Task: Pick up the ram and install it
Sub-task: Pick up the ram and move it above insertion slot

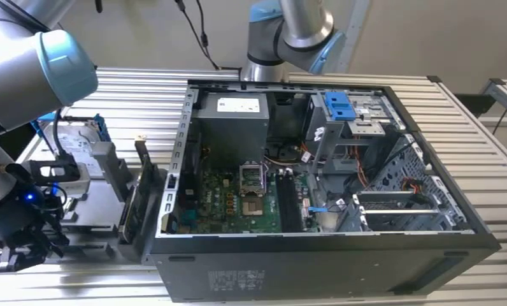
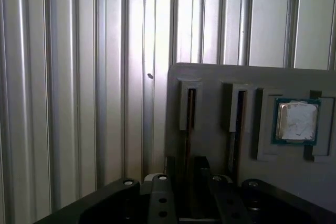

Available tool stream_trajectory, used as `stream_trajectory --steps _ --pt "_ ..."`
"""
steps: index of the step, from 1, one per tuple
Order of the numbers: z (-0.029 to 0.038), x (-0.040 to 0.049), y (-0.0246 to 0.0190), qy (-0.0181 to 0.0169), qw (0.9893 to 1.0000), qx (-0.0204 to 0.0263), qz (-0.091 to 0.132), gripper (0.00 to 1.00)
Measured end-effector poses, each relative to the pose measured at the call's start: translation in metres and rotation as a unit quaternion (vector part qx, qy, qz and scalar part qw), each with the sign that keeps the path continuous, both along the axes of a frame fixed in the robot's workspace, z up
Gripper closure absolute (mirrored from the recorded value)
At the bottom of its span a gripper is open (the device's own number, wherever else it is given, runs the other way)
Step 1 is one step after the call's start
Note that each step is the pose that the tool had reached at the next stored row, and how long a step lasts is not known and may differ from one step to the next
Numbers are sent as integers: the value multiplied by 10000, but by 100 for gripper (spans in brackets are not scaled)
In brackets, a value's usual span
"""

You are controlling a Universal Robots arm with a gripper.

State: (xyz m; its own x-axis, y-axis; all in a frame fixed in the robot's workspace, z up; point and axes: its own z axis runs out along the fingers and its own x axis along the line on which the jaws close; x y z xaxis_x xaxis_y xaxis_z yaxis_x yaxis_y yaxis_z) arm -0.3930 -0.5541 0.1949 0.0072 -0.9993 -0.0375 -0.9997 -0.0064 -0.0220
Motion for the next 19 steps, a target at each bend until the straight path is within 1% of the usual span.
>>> stream_trajectory --steps 2,4,19 --pt "0 0 1 0 10000 0 -1 73" --pt "0 0 0 0 10000 0 -1 85" --pt "-2 0 1 0 10000 0 0 86"
